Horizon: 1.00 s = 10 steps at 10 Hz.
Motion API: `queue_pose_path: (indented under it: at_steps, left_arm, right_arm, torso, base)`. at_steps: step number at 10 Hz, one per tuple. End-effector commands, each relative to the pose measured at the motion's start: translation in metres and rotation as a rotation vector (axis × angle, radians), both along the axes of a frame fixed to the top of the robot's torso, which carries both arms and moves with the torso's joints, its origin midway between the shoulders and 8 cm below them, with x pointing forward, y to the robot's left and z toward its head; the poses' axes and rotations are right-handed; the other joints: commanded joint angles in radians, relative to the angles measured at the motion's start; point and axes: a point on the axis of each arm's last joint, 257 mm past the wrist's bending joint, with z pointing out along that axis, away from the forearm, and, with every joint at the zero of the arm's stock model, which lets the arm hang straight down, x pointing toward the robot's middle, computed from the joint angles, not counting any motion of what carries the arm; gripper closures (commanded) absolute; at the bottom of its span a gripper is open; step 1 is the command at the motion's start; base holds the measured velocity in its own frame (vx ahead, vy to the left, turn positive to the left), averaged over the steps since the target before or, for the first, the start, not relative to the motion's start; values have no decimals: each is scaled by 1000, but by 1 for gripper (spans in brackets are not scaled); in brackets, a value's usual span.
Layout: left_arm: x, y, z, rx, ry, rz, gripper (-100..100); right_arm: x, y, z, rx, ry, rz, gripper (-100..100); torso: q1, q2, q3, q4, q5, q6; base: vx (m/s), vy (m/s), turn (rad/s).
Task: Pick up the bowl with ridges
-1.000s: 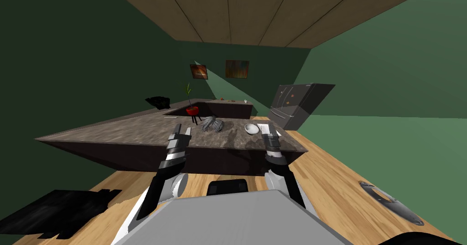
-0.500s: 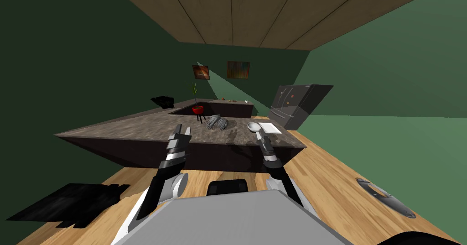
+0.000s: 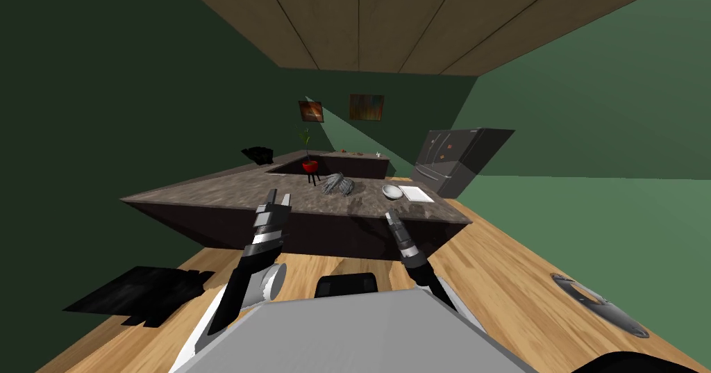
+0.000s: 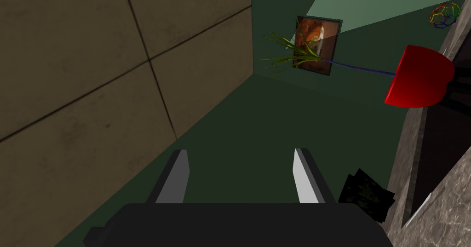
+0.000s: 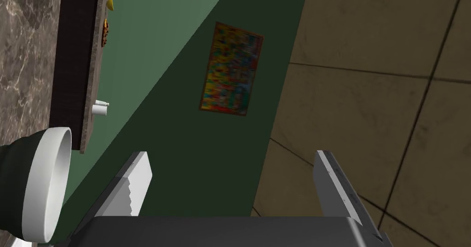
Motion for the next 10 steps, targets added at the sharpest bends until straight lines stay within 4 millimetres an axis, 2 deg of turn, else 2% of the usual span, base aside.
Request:
queue_pose_path:
  at_steps: [1,2,4,5,6,7,8,9,10]
  left_arm:
    - [0,0,0,0,0,0,0]
    - [0,0,0,0,0,0,0]
    - [0,0,0,0,0,0,0]
    - [0,0,0,0,0,0,0]
    - [0,0,0,0,0,0,0]
    - [0,0,0,0,0,0,0]
    - [0,0,0,0,0,0,0]
    - [0,0,0,0,0,0,0]
    - [0,0,0,0,0,0,0]
  right_arm:
    - [-5,-1,-31,-45,70,23,-100]
    - [-5,-1,-32,-53,71,28,-100]
    - [-20,-3,-80,-128,176,71,-100]
    - [-22,-7,-88,-146,195,74,-100]
    - [-33,-12,-117,-186,259,90,-100]
    - [-33,-13,-117,-197,261,97,-100]
    - [-45,-17,-141,-235,316,115,-100]
    - [-47,-22,-147,-252,329,119,-100]
    - [-61,-27,-170,-286,385,133,-100]
  torso:
    - [0,0,0,0,0,0]
    - [-1,0,0,0,0,0]
    - [-3,-1,-1,0,-1,0]
    - [0,-2,-1,0,0,0]
    - [-1,-2,-1,0,0,0]
    - [-2,-1,-1,0,0,0]
    - [-4,-1,-1,0,-1,0]
    - [-2,-1,-1,0,-1,0]
    - [-3,-2,-1,0,0,0]
  base:
    - [-44,98,71]
    - [-27,66,30]
    - [-19,105,122]
    - [-23,106,44]
    - [-31,88,113]
    - [-23,68,51]
    - [-28,99,105]
    - [-2,83,64]
    - [7,93,142]
